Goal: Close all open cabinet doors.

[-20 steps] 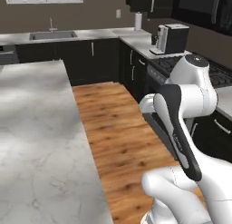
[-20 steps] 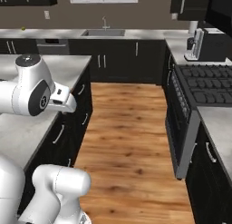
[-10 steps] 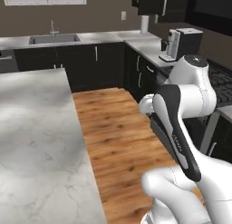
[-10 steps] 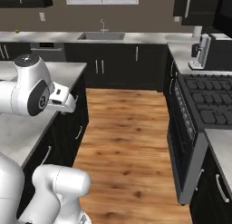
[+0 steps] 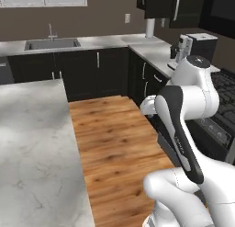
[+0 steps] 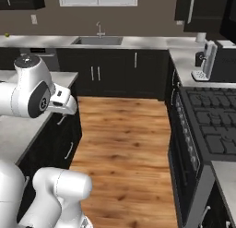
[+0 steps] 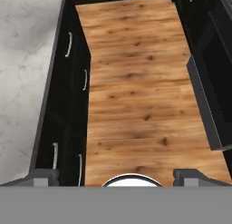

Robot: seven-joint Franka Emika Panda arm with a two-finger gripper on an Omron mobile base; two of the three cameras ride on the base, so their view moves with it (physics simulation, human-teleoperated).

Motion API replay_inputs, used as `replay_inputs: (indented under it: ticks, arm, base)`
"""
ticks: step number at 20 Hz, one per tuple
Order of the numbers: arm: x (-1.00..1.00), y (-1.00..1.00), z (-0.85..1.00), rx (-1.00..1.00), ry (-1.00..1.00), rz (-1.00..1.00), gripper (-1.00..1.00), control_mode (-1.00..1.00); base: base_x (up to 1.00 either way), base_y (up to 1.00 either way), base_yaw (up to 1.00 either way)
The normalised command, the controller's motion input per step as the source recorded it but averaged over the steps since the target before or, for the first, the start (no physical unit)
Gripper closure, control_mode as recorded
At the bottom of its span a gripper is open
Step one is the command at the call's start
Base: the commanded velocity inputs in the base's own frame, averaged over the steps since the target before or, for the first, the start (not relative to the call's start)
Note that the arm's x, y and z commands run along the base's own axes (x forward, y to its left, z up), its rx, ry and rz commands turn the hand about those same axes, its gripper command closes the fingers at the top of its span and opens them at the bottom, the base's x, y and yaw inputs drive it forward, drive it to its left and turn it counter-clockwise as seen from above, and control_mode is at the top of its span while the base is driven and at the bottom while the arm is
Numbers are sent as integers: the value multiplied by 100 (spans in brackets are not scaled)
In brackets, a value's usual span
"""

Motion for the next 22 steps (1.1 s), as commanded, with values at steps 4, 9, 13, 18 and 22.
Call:
replay_inputs:
  ticks: [4,9,13,18,22]
  arm:
    - [0,0,0,0,0,0,-100,100]
    - [0,0,0,0,0,0,-100,100]
    - [0,0,0,0,0,0,-100,100]
    - [0,0,0,0,0,0,-100,100]
    - [0,0,0,0,0,0,-100,100]
  base:
    - [76,-31,0]
    - [77,-30,0]
    - [80,-28,0]
    - [83,-25,0]
    - [84,-24,0]
